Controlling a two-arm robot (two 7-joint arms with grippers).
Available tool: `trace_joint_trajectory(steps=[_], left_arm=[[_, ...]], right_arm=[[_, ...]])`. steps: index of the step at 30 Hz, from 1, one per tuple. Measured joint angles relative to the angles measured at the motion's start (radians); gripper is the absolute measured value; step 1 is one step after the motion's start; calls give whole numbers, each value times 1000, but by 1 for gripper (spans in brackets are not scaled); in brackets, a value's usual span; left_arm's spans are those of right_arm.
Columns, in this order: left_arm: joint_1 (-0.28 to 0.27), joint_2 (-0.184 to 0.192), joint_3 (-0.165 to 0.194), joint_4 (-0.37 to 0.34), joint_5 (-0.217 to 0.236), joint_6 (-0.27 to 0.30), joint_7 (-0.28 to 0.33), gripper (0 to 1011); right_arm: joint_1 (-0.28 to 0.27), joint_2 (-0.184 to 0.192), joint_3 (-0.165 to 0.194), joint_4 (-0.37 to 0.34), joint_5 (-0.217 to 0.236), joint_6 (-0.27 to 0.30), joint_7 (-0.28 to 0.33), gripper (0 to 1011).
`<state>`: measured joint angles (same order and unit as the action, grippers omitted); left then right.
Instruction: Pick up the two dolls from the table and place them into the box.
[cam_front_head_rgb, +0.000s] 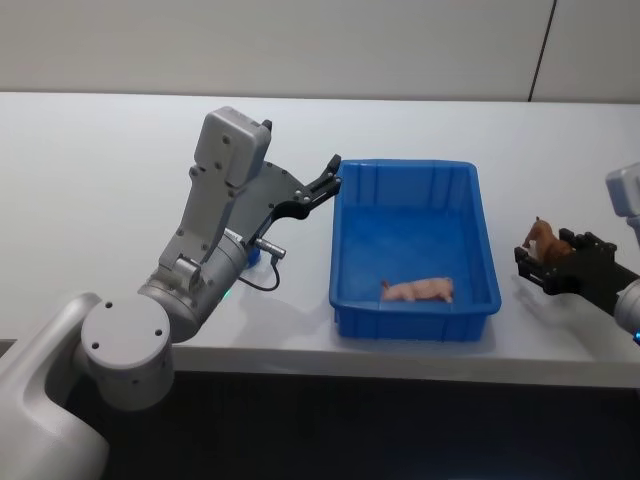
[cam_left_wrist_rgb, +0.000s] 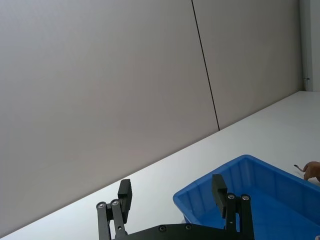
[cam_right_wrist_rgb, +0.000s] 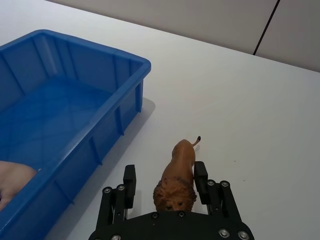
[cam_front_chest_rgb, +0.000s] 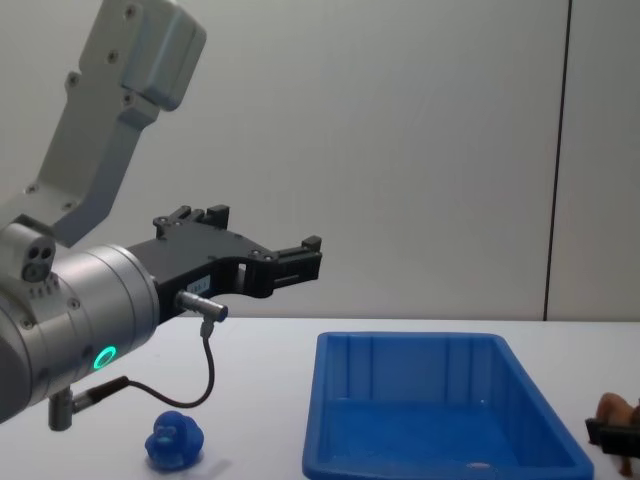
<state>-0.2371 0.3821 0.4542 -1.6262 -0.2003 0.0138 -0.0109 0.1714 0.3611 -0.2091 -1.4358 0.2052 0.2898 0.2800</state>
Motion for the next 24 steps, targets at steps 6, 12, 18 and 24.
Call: trace_joint_trajectory(steps=[6,12,18,24], left_arm=[[0,0,0,0,0,0,0,1001],[0,0,0,0,0,0,0,1001],[0,0,0,0,0,0,0,1001],[0,0,0,0,0,0,0,1001]], right_arm=[[9,-6,-5,10,-19,-1,-16,567],[10,-7,-6,2,-39,-12,-46,419],[5,-5,-3,-31,-46,-28,-63,418],[5,-5,-2,-77,-46,-49,-55,418]])
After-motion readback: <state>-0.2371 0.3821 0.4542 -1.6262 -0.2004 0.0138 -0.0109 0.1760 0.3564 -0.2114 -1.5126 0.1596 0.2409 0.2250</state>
